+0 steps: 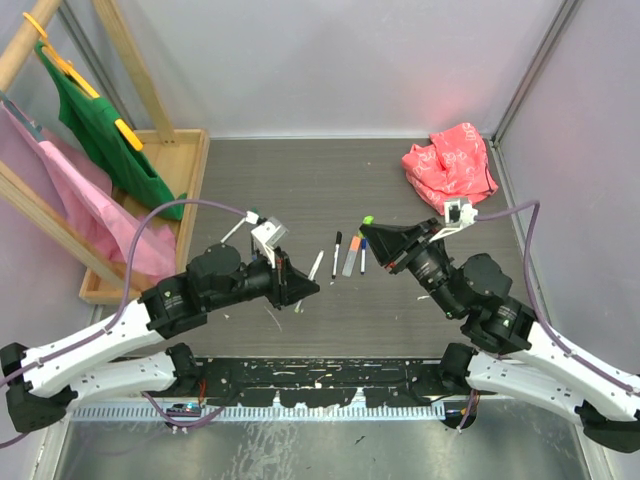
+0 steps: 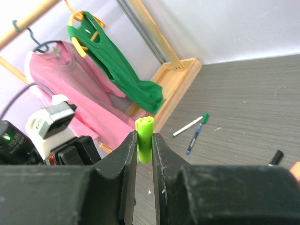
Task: Insert the pens into the pen caps
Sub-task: Insert the pen cap onto the pen.
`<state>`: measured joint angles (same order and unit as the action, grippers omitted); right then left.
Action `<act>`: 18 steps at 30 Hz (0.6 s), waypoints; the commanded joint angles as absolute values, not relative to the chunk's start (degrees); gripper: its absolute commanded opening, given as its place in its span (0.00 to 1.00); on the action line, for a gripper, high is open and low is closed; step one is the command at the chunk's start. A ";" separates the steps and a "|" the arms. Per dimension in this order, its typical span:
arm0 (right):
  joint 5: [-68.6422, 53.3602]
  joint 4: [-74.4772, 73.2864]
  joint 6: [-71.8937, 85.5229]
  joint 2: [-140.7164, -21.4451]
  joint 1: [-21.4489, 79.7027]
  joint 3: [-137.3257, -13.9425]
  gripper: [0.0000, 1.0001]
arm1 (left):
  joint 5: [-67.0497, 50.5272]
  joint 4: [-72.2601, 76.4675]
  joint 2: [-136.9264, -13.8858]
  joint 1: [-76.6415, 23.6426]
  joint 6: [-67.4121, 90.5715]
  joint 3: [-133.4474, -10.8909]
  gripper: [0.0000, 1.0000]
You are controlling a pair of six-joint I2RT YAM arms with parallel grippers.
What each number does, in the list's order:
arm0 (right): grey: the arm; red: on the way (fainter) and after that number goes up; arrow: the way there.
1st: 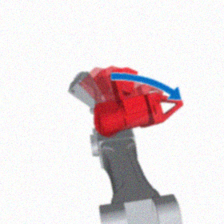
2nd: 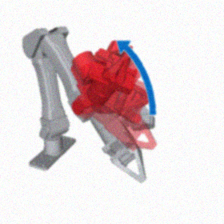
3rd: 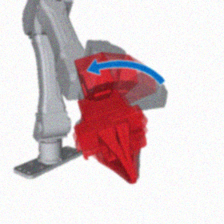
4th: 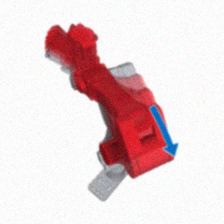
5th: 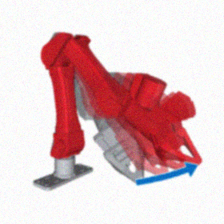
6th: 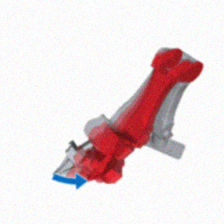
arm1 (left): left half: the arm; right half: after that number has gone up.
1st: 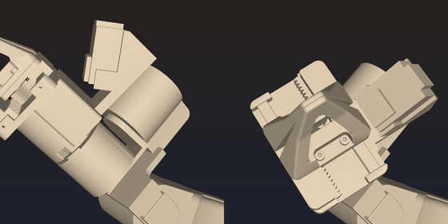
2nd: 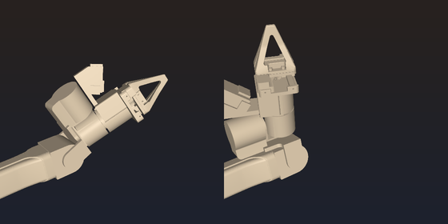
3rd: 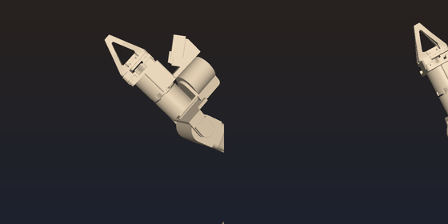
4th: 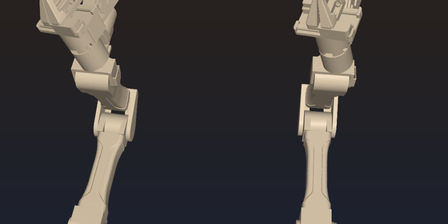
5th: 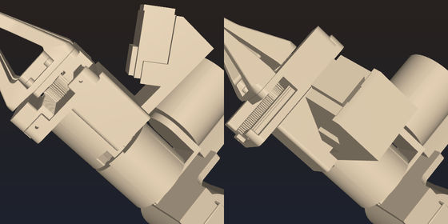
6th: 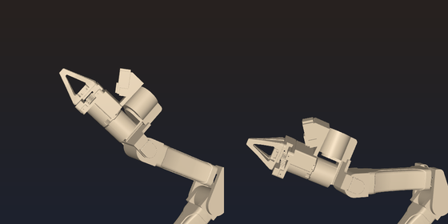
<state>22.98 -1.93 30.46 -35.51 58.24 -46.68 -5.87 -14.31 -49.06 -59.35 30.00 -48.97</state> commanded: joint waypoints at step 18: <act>13.75 16.39 30.62 -30.35 58.06 -47.51 0.00 | 12.85 -6.26 -49.89 -76.62 21.36 -52.46 0.00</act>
<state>17.61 9.89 31.59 -30.50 58.24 -46.68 9.96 -11.53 -49.23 -75.61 23.42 -49.84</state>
